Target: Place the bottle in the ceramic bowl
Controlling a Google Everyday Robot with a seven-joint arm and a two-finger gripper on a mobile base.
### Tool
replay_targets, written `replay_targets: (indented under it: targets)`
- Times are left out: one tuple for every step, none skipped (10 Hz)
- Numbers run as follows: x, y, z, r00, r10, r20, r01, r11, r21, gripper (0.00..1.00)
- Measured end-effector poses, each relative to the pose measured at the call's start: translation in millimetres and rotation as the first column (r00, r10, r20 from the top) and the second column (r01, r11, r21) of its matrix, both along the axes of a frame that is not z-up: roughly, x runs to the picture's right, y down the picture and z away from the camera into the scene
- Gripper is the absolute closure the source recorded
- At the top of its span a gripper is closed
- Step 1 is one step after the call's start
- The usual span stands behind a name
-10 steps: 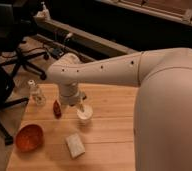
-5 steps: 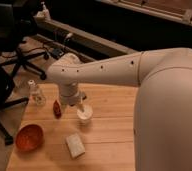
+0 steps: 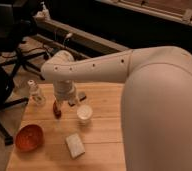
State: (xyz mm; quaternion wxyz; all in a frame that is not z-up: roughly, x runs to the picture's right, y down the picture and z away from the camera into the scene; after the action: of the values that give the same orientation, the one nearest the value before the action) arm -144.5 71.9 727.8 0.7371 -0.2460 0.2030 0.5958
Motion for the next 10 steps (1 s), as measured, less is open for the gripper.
replay_targets:
  targets:
    - [-17.0, -8.3, 4.9, 0.999, -0.037, 0.021, 0.037, 0.9992, 0.016, 0.35]
    - [-37.6, -19.3, 10.3, 0.996, -0.077, 0.042, 0.076, 0.9965, 0.037, 0.35]
    - [-62.3, -32.8, 16.1, 0.99, -0.122, 0.064, 0.118, 0.9912, 0.06, 0.35]
    - [-77.8, -43.7, 19.1, 0.986, -0.147, 0.077, 0.141, 0.987, 0.077, 0.35]
    - [-98.6, -58.5, 21.2, 0.98, -0.175, 0.095, 0.165, 0.9809, 0.103, 0.35]
    - [-119.7, -72.6, 22.9, 0.974, -0.196, 0.116, 0.181, 0.9753, 0.127, 0.35]
    - [-133.6, -81.0, 23.7, 0.97, -0.203, 0.133, 0.184, 0.973, 0.139, 0.35]
    - [-151.3, -89.8, 24.3, 0.966, -0.203, 0.16, 0.18, 0.9723, 0.149, 0.35]
    - [-163.3, -93.7, 26.0, 0.964, -0.195, 0.183, 0.169, 0.9747, 0.146, 0.35]
    - [-176.5, -99.7, 30.9, 0.96, -0.183, 0.21, 0.154, 0.9767, 0.15, 0.35]
